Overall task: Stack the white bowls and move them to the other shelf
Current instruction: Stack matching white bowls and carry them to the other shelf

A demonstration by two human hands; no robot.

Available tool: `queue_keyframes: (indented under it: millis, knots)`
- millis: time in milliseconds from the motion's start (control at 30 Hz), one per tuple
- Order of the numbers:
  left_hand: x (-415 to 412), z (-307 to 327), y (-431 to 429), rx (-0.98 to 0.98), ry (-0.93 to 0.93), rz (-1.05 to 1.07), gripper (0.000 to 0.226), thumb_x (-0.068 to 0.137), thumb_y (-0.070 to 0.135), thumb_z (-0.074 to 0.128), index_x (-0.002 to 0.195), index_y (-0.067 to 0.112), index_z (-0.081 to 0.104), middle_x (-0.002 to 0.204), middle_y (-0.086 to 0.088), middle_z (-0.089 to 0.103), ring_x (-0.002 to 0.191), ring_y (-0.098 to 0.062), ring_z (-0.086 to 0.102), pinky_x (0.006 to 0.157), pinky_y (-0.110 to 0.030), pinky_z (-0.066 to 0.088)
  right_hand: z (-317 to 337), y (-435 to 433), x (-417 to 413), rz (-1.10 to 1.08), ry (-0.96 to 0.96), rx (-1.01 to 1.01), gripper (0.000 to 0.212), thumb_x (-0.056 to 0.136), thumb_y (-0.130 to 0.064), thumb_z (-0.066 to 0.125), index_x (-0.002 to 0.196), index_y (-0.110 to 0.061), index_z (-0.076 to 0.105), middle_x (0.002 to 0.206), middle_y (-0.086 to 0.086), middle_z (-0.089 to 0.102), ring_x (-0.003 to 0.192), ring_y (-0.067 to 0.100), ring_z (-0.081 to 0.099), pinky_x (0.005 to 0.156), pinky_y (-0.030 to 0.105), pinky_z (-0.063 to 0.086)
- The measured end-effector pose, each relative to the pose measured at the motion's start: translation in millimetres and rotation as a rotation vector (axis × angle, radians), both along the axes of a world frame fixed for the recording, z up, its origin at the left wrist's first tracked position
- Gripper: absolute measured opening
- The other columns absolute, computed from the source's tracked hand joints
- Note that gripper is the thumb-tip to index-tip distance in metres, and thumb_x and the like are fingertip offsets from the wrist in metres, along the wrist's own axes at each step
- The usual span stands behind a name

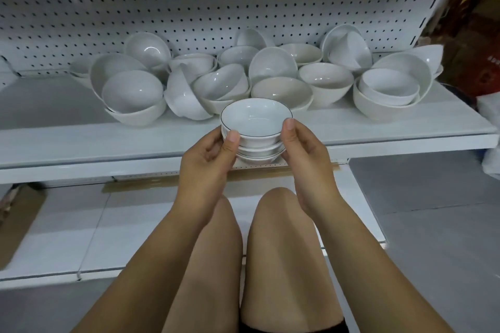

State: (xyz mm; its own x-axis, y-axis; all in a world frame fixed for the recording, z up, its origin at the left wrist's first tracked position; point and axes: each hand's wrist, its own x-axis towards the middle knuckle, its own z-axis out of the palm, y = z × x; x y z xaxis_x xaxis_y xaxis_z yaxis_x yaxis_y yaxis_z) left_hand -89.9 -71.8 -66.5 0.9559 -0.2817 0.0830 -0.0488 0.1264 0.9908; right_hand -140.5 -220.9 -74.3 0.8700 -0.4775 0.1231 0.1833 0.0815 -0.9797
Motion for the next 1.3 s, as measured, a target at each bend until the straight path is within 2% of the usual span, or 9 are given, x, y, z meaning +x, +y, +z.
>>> queue_keyframes:
  millis: [167,367,700,867,967,1067,1133,1200,1300]
  knots:
    - [18.6,-0.7,26.5,0.051,-0.027,0.002,0.036,0.095,0.039,0.062,0.126,0.023,0.069,0.115,0.011,0.076,0.113,-0.004,0.068,0.108,-0.036,0.051,-1.1,17.8,24.4,0.060,0.016,-0.011,0.032,0.103,-0.043,0.056,0.119,-0.020,0.072,0.117,-0.007,0.076,0.116,0.008,0.068,0.105,0.036,0.051]
    - [32.9,-14.7,29.2,0.108,-0.106,-0.050,0.059,0.080,0.027,0.080,0.135,0.020,0.062,0.126,0.010,0.072,0.121,-0.006,0.065,0.107,-0.031,0.050,-7.8,19.8,36.3,0.054,0.050,-0.019,0.035,0.099,-0.044,0.062,0.122,-0.018,0.071,0.118,-0.006,0.076,0.115,0.009,0.068,0.105,0.038,0.052]
    - [57.9,-21.8,9.9,0.350,-0.227,0.053,0.096,0.055,0.048,0.097,0.135,0.029,0.046,0.123,0.027,0.060,0.113,0.014,0.056,0.089,-0.010,0.051,-3.5,5.3,41.2,0.055,0.107,-0.194,0.028,0.100,-0.036,0.063,0.119,-0.018,0.071,0.107,-0.007,0.078,0.104,0.007,0.072,0.095,0.029,0.058]
    - [71.8,-25.5,13.2,0.421,-0.242,-0.015,0.120,0.041,0.057,0.099,0.141,0.028,0.038,0.131,0.025,0.056,0.120,0.009,0.054,0.096,-0.018,0.048,9.5,-20.5,43.0,0.155,0.167,-0.448,0.025,0.101,-0.038,0.060,0.112,-0.021,0.074,0.103,-0.010,0.078,0.101,0.005,0.072,0.090,0.017,0.053]
    - [74.4,-27.7,15.9,0.447,-0.263,-0.031,0.124,0.038,0.058,0.098,0.143,0.029,0.037,0.131,0.027,0.056,0.117,0.015,0.051,0.091,-0.009,0.044,15.4,-30.4,47.2,0.190,0.209,-0.532,0.024,0.098,-0.042,0.063,0.105,-0.024,0.076,0.097,-0.008,0.079,0.097,0.007,0.074,0.092,0.026,0.056]
    - [74.2,-31.7,16.3,0.454,-0.291,0.021,0.125,0.036,0.067,0.093,0.142,0.030,0.040,0.131,0.025,0.058,0.121,0.003,0.056,0.097,-0.021,0.048,23.4,-42.5,57.7,0.092,0.133,-0.641,0.031,0.096,-0.047,0.066,0.094,-0.019,0.080,0.087,-0.001,0.079,0.090,0.021,0.076,0.091,0.048,0.059]
    - [74.1,-34.5,16.7,0.467,-0.307,0.032,0.123,0.037,0.071,0.090,0.142,0.032,0.039,0.132,0.026,0.059,0.122,0.001,0.056,0.098,-0.022,0.048,35.0,-54.5,70.8,-0.021,0.024,-0.644,0.028,0.095,-0.042,0.070,0.085,-0.017,0.078,0.082,0.004,0.078,0.084,0.026,0.076,0.087,0.053,0.059]
    - [74.6,-36.9,17.0,0.476,-0.321,0.025,0.122,0.039,0.072,0.089,0.143,0.035,0.038,0.132,0.027,0.059,0.121,0.003,0.055,0.095,-0.016,0.046,51.3,-64.6,90.4,-0.059,-0.017,-0.650,0.023,0.095,-0.039,0.071,0.085,-0.020,0.077,0.083,0.002,0.078,0.084,0.023,0.076,0.089,0.049,0.060]
    - [75.5,-38.6,17.7,0.495,-0.352,0.018,0.122,0.042,0.073,0.087,0.145,0.035,0.034,0.133,0.027,0.057,0.120,0.005,0.053,0.094,-0.012,0.042,72.0,-76.7,127.9,-0.031,0.010,-0.787,0.016,0.096,-0.035,0.071,0.089,-0.022,0.075,0.089,-0.006,0.075,0.085,-0.001,0.069,0.086,0.020,0.054]
